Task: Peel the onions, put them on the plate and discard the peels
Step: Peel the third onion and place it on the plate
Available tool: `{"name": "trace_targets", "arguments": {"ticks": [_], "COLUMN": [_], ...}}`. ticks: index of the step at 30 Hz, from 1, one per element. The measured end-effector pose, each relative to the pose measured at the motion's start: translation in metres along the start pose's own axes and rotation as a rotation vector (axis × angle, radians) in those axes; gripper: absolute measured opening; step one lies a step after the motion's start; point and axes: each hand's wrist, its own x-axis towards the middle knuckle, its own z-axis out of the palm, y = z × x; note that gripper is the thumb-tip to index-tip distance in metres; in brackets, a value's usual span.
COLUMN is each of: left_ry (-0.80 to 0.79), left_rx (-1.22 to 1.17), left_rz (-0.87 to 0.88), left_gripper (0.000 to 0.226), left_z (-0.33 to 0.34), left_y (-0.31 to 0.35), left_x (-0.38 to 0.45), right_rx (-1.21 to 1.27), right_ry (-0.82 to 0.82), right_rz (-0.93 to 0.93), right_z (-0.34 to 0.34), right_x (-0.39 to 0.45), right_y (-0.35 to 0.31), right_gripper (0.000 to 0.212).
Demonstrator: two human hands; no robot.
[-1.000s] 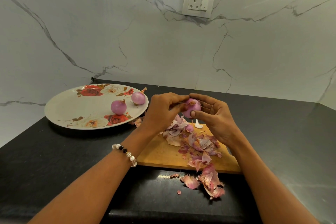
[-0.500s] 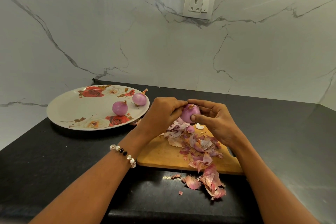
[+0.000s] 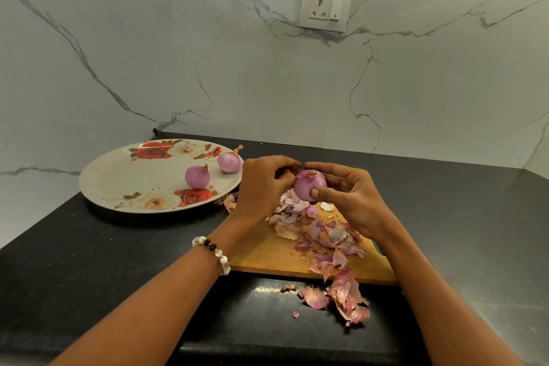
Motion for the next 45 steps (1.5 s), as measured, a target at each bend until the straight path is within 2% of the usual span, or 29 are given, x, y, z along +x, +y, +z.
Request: {"name": "trace_targets", "arguments": {"ticks": [7,11,19,26,30,35,40,43,45], "left_ry": [-0.047,-0.143,-0.186,-0.178,-0.135,-0.097,-0.074,-0.073,-0.065], "left_rx": [-0.216,-0.37,-0.347,-0.184,-0.148,-0.141,-0.186,-0.137,-0.046], "left_rz": [-0.262,-0.306,-0.294,-0.101,-0.062,-0.125,-0.222,-0.235,-0.243], "left_gripper": [0.022,0.029,0.022,0.027,0.027,0.024,0.022,0.019,0.019], "left_z": [-0.002,-0.007,-0.011,-0.005,-0.002,0.0,-0.001,0.001,0.002], "left_y": [-0.006,-0.005,-0.009,-0.008,-0.005,-0.004,-0.004,-0.005,-0.009], "left_x": [0.002,0.005,0.007,0.002,-0.001,-0.002,0.0,0.0,0.0], "right_rx": [0.01,0.029,0.067,0.065,0.086,0.105,0.195,0.251,0.297], "right_ry": [0.025,0.042,-0.021,-0.003,-0.019,-0.032,-0.064,-0.045,0.004], "right_rz": [-0.001,-0.01,0.022,0.025,0.02,0.01,-0.007,-0.034,-0.046], "right_z": [0.0,-0.001,-0.001,-0.003,-0.003,-0.001,0.001,0.0,-0.002], "right_x": [0.0,0.001,0.0,0.001,0.001,0.001,0.0,0.001,0.002], "right_y": [-0.003,-0.003,-0.006,-0.002,-0.001,-0.002,-0.003,-0.003,-0.002], "right_gripper": [0.05,0.052,0.057,0.046,0.054,0.066,0.054,0.035,0.04]}}
